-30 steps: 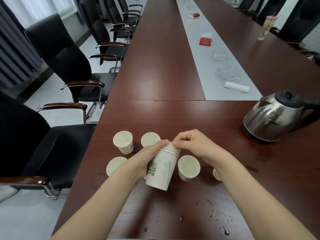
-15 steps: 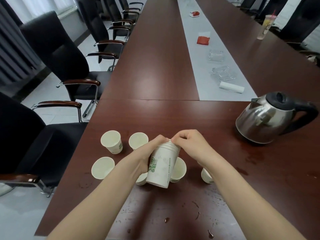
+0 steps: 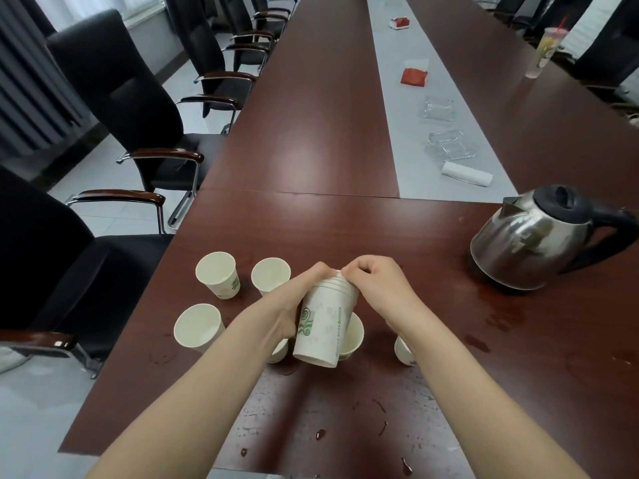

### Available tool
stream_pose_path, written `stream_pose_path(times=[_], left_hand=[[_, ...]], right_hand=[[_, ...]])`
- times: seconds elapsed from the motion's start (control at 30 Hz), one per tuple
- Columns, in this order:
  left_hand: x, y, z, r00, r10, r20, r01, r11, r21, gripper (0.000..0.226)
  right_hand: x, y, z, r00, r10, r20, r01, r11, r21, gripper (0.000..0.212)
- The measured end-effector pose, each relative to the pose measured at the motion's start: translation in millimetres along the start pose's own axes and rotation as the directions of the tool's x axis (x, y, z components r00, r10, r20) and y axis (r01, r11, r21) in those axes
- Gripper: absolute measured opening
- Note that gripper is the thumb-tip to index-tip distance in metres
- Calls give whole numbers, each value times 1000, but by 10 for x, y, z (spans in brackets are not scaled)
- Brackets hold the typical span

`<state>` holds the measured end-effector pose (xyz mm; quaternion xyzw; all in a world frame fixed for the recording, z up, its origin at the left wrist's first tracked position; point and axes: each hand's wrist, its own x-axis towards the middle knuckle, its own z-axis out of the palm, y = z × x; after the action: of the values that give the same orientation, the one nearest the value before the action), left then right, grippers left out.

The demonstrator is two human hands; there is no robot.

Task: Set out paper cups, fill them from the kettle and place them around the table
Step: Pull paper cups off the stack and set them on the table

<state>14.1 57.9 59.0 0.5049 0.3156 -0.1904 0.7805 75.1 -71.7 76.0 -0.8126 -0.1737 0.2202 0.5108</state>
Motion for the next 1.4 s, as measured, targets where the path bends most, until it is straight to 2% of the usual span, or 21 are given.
stream_pose_path(times=[0.07,0.17,0.23,0.27,0.33,0.4,0.47,0.53,0.7,0.73,0.87,0.97,1.03,1.1,1.13,1.17,1.27,1.4], left_hand=[[-5,-37,-10,1000,-12,-15,12,1000,8,27],[-23,-161,-35,999,-51,-1,51,998,-33,56],[-20,-220,-50,997,-73,16,74,993,-91,72],[-15,-237,-50,997,-75,35,79,992,-103,73],[-13,-242,-30,996,-58,65,65,992,-112,58],[-32,-226,9,997,-51,61,57,993,-101,50],[-35,-222,22,997,-50,57,55,996,-74,56],[-21,-227,16,998,-45,51,48,997,-63,60],[11,-241,9,999,-36,-10,36,999,-17,70],[10,-239,13,999,-28,-22,28,1000,-10,72],[13,-213,10,999,-5,-54,5,1000,8,77],[14,-205,-29,997,-17,-79,17,1000,9,56],[-1,-208,-66,997,-20,-81,20,1000,-6,49],[-13,-208,-118,996,-34,-88,30,999,-40,53],[-27,-205,-144,995,-47,-91,41,997,-64,57],[-40,-204,-175,994,-52,-91,45,996,-81,56],[-57,-209,-315,994,-18,-112,6,995,-104,34],[-129,-190,-457,988,23,-155,-47,987,-156,39]], right_hand=[[11,18,-18,999,-14,-32,13,1000,-22,22],[90,55,-148,994,-9,-110,16,998,68,25],[123,85,-224,997,10,-73,-1,992,128,25],[128,109,-237,999,25,-36,-20,989,148,24],[121,153,-234,995,86,58,-97,968,229,23],[120,188,-226,972,154,175,-211,900,382,20],[130,219,-220,949,195,249,-302,794,528,12],[146,248,-221,940,205,271,-331,734,593,12],[244,332,-226,899,232,372,-426,665,614,58],[262,346,-227,891,231,392,-438,669,601,63],[344,386,-218,883,222,415,-444,682,581,55],[426,372,-212,897,214,388,-426,655,624,50],[489,347,-227,916,207,343,-391,648,654,36],[583,342,-246,936,204,288,-348,663,663,27],[638,353,-247,944,202,259,-326,686,650,30],[691,376,-239,953,202,228,-302,719,626,37],[854,493,-156,976,179,125,-218,846,486,57],[958,695,30,989,95,117,-120,966,228,75]])
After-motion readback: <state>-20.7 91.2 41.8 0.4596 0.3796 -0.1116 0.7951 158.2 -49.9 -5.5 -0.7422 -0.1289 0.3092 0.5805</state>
